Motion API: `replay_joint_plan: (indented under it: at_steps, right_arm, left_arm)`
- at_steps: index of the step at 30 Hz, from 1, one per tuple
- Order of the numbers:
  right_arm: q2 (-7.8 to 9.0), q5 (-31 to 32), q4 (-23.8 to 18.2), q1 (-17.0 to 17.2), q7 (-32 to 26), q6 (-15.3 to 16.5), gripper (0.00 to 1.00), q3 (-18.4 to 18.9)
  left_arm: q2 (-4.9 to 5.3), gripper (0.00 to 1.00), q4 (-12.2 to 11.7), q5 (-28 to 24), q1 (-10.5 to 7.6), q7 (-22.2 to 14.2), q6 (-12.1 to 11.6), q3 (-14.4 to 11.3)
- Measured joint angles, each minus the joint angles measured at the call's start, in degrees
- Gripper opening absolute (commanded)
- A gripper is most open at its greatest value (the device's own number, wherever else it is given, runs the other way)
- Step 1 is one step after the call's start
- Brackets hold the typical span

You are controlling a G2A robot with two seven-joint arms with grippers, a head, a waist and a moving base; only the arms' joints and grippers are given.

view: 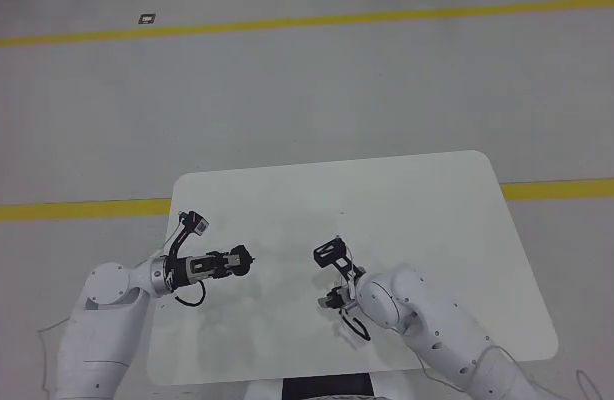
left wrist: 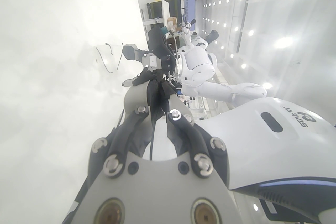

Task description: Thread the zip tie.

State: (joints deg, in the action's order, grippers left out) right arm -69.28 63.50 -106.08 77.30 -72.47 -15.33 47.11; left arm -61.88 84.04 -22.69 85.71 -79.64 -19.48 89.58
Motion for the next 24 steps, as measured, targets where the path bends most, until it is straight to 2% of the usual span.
replay_joint_plan:
  at_steps: [21, 24]
  right_arm:
    - [-0.22, 3.2, -0.2, 0.3, -0.2, -0.5, 1.00, 0.0]
    - [-0.19, 3.6, 0.2, 0.9, 1.6, 0.3, 1.00, 0.1]
  left_arm:
    - [0.00, 0.00, 0.0, 0.0, 0.00, 0.0, 0.0, 0.0]
    - [0.00, 0.00, 0.0, 0.0, 0.00, 0.0, 0.0, 0.0]
